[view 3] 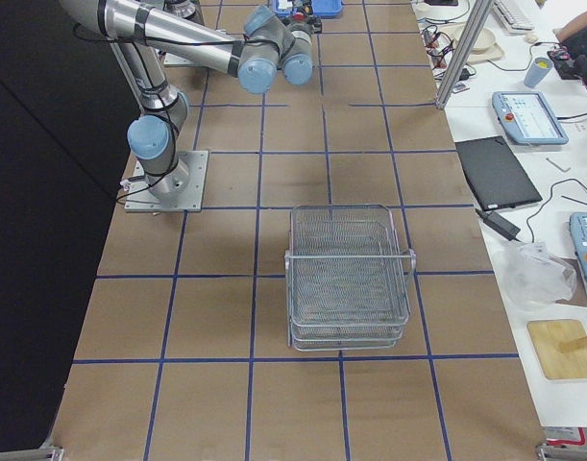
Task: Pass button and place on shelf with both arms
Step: 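Close the right gripper on the button and open the left gripper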
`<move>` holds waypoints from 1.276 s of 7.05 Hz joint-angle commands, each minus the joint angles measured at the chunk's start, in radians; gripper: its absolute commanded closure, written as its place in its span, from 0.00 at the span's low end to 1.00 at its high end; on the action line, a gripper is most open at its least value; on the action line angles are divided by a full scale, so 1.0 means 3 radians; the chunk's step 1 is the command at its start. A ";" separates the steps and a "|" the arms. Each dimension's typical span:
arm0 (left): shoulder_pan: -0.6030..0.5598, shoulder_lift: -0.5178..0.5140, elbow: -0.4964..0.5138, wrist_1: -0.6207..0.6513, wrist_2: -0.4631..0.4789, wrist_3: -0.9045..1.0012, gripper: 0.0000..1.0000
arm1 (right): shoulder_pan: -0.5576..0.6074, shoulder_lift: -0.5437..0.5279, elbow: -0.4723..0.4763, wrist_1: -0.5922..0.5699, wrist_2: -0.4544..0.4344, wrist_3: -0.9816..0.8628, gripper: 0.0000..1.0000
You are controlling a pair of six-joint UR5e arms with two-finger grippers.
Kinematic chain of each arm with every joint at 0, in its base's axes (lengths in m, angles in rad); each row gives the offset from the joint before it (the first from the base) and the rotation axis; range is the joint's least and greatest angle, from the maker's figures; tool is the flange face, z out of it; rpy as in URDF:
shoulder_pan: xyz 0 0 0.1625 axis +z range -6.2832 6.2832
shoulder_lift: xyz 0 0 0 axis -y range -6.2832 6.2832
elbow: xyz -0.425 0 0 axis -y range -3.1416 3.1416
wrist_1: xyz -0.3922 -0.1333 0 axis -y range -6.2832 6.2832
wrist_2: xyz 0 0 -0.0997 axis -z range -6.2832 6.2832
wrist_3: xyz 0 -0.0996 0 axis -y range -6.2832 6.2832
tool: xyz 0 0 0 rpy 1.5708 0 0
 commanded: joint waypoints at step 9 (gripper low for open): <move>0.0087 -0.0092 0.0293 0.0631 0.0900 -0.1600 0.00 | -0.0532 0.0006 -0.0627 -0.0088 -0.1269 -0.0132 1.00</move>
